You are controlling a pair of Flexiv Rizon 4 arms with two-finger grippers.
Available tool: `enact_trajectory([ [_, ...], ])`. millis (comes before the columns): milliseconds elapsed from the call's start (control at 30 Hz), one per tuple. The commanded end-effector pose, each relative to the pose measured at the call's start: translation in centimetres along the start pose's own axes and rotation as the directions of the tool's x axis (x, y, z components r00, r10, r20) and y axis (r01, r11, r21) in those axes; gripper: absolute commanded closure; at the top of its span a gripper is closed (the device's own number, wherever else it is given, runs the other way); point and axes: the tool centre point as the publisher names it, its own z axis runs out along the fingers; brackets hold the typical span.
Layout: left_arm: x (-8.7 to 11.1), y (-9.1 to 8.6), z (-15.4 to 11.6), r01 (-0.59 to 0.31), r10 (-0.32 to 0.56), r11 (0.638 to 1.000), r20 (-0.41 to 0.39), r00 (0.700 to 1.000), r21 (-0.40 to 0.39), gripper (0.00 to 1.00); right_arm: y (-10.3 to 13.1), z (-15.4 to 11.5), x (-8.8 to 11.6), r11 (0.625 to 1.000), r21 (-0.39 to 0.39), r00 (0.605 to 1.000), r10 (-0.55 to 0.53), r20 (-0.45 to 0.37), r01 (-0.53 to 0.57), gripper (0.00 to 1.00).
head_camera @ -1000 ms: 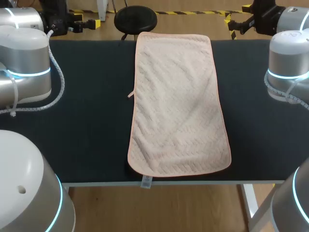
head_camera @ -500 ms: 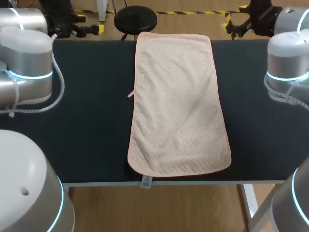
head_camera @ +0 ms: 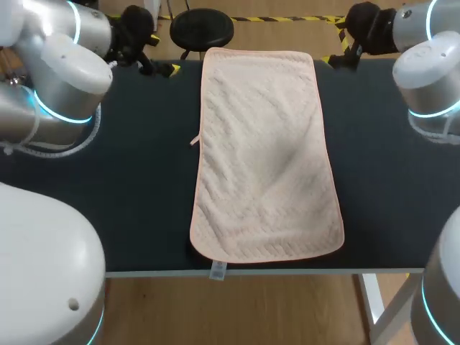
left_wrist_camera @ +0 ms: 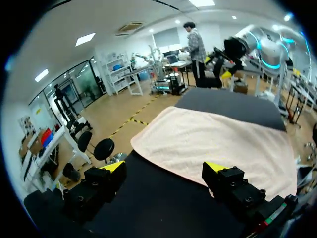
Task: Fold the towel
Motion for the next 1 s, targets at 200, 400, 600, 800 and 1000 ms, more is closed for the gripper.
enact_trajectory([
  [200, -0.1, -0.2, -0.6, -0.615, 0.548, 0.654, -0.284, 0.787, -0.44, 0.0, 0.3, -0.6, -0.6, 0.661, 0.296, 0.681, -0.454, -0.575, 0.69, 0.0],
  [400, 0.1, -0.2, -0.1, -0.613, 0.537, 0.658, -0.297, 0.789, -0.437, 0.0, 0.3, 0.3, 0.3, 0.657, 0.31, 0.676, -0.422, -0.604, 0.687, 0.0],
  [600, 2.4, 0.8, 1.6, -0.595, 0.492, 0.662, -0.335, 0.804, -0.457, 0.0, 0.5, 1.0, 4.0, 0.627, 0.381, 0.678, -0.34, -0.652, 0.68, 0.0],
  [800, 4.0, 2.3, 2.7, -0.528, 0.402, 0.72, -0.349, 0.846, -0.45, 0.0, -1.2, 1.5, 6.5, 0.619, 0.486, 0.738, -0.24, -0.631, 0.617, 0.0],
  [1000, 5.4, 3.0, 3.6, -0.424, 0.312, 0.776, -0.3, 0.901, -0.466, 0.0, -2.9, 1.7, 7.8, 0.694, 0.565, 0.848, -0.126, -0.515, 0.446, 0.0],
])
